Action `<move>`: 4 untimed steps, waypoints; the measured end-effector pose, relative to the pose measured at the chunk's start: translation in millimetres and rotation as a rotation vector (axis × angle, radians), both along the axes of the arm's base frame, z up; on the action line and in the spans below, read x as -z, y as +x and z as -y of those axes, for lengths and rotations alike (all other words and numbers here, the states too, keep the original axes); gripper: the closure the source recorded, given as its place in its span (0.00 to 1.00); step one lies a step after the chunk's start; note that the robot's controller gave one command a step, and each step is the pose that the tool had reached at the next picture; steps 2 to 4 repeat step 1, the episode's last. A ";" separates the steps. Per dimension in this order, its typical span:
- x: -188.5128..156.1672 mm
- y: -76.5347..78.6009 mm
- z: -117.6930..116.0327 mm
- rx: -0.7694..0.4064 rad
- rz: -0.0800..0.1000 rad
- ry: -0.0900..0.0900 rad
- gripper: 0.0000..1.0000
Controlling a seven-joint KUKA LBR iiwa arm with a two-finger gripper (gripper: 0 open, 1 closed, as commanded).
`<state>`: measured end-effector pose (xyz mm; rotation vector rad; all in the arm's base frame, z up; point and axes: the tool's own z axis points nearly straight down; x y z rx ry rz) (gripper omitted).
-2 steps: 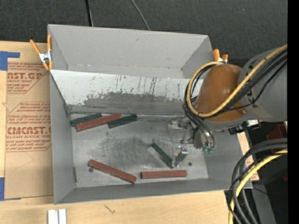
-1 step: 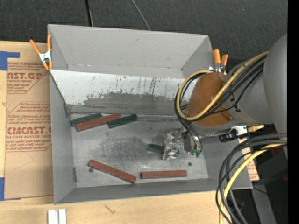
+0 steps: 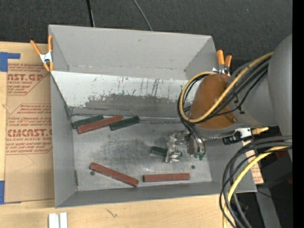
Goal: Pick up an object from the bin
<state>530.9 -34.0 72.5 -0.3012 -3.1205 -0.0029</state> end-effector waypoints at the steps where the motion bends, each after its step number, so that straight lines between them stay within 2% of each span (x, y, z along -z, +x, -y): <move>1: -206.7 -1.9 18.1 0.039 0.015 -0.003 1.00; 4: -206.7 -1.9 18.1 0.039 0.015 -0.003 1.00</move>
Offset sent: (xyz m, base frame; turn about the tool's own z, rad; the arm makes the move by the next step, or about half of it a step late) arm 0.0000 0.0000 0.0000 0.0000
